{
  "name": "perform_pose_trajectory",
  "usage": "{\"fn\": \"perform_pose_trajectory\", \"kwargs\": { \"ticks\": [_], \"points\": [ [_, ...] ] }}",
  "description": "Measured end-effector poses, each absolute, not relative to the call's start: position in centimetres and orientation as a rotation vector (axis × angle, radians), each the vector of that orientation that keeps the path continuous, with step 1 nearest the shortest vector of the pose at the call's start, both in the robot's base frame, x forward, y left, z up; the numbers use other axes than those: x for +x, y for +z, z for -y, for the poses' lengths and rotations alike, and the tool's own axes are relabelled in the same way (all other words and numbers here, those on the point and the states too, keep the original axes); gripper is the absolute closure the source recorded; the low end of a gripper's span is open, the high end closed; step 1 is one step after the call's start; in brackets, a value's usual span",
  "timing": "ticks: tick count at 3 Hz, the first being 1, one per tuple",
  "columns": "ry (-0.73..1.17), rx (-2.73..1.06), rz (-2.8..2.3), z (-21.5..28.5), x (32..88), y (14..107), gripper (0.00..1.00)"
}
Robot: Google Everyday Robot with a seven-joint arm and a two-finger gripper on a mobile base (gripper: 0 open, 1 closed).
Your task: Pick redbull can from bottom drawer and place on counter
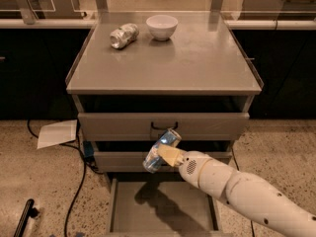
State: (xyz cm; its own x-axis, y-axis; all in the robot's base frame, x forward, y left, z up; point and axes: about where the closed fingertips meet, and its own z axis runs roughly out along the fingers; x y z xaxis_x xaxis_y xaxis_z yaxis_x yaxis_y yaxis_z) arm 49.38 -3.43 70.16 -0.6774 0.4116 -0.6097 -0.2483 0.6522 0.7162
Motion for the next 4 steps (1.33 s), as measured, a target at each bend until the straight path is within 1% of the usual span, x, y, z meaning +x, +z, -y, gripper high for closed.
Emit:
{"fn": "perform_pose_trajectory", "kwargs": {
  "ticks": [2, 4],
  "points": [
    [0.978, 0.044, -1.968, 2.3, 48.9, 80.4, 1.00],
    [0.989, 0.047, -1.978, 2.1, 48.8, 80.4, 1.00]
  ]
}}
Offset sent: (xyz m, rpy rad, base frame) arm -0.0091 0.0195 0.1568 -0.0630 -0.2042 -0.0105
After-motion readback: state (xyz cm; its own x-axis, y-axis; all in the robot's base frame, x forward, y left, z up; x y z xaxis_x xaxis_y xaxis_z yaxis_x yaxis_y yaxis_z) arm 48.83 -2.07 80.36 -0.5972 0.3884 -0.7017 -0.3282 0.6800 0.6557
